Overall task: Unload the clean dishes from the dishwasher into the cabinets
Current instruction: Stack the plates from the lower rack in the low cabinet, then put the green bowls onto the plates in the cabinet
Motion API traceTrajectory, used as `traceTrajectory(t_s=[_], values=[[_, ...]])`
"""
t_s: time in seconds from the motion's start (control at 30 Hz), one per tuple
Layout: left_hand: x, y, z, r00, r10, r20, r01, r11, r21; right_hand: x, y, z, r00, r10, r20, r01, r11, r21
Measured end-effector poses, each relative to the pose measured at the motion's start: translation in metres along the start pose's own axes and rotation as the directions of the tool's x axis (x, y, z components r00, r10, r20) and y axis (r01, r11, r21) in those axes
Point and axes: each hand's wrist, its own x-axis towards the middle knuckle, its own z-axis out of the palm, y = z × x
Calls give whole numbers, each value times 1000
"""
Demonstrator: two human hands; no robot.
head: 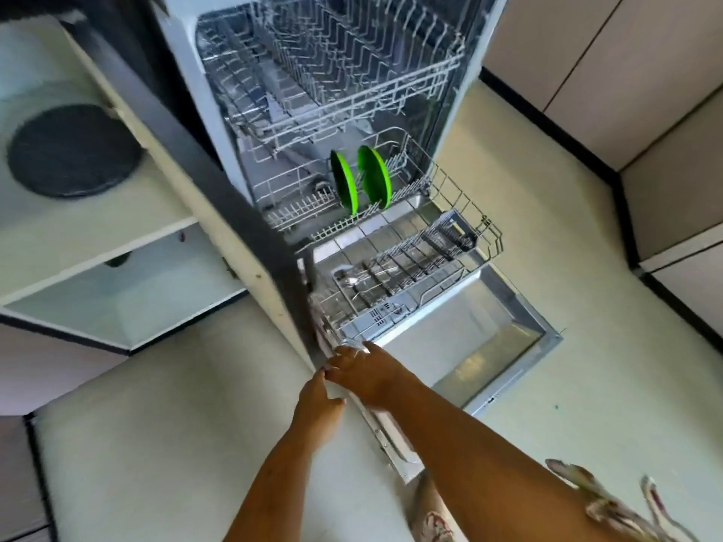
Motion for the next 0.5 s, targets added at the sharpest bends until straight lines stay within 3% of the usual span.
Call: traceTrajectory(t_s=[0.17,0.5], values=[[23,52,32,998,21,66,-29,992,121,-13,79,9,996,85,-29,-82,993,80],[116,181,47,983,90,-163,-99,994,-50,-13,260,-33,969,237,-76,-236,972,24]])
